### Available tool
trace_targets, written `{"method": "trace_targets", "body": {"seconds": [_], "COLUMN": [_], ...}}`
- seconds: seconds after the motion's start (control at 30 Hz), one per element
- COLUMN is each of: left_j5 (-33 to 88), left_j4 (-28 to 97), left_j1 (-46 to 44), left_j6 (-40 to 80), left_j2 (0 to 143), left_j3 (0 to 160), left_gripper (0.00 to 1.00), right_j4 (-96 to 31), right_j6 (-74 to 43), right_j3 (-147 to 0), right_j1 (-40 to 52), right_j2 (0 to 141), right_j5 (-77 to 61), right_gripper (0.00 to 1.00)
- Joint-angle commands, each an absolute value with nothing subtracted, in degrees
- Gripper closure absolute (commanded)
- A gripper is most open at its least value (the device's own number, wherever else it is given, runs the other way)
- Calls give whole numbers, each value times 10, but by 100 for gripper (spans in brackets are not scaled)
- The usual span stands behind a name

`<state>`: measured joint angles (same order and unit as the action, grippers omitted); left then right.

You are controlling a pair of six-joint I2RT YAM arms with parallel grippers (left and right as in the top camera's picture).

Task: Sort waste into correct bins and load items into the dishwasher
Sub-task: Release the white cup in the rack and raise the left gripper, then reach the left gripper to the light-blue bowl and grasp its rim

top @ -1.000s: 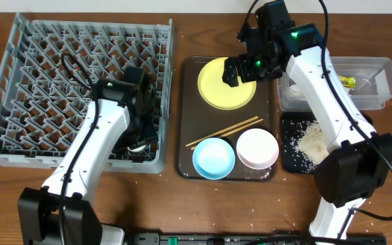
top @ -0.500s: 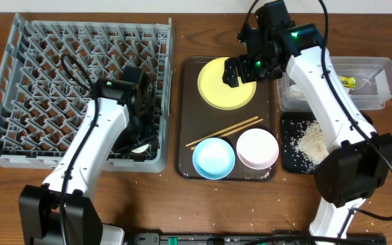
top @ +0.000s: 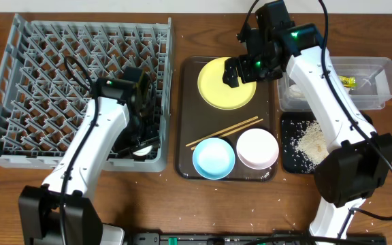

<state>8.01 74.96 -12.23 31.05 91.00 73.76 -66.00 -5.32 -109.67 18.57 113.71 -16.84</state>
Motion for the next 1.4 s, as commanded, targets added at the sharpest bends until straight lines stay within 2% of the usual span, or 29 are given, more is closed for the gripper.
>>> {"method": "trace_targets", "body": {"seconds": [0.0, 0.23, 0.43, 0.53, 0.73, 1.07, 1.2, 1.37], "left_j5": [84, 81, 70, 69, 69, 69, 74, 157], "left_j4": [769, 775, 773, 772, 744, 706, 718, 717], "left_j1": [-123, -123, -123, -123, -123, -123, -123, -123], "left_j6": [302, 300, 300, 300, 300, 295, 267, 176], "left_j2": [896, 896, 896, 896, 896, 896, 886, 851], "left_j3": [759, 759, 759, 759, 759, 775, 817, 844], "left_gripper": [76, 68, 37, 30, 27, 27, 28, 28], "right_j4": [-661, -662, -662, -662, -662, -662, -663, -663], "right_j6": [-42, -41, -39, -40, -40, -40, -40, -40], "right_j3": [-1106, -1106, -1106, -1106, -1106, -1106, -1106, -1106], "right_j1": [192, 195, 197, 197, 197, 198, 198, 198], "right_j2": [1122, 1123, 1123, 1123, 1123, 1123, 1123, 1123], "right_j5": [-165, -165, -165, -165, -165, -165, -165, -165], "right_gripper": [1, 1, 1, 1, 1, 1, 1, 1]}}
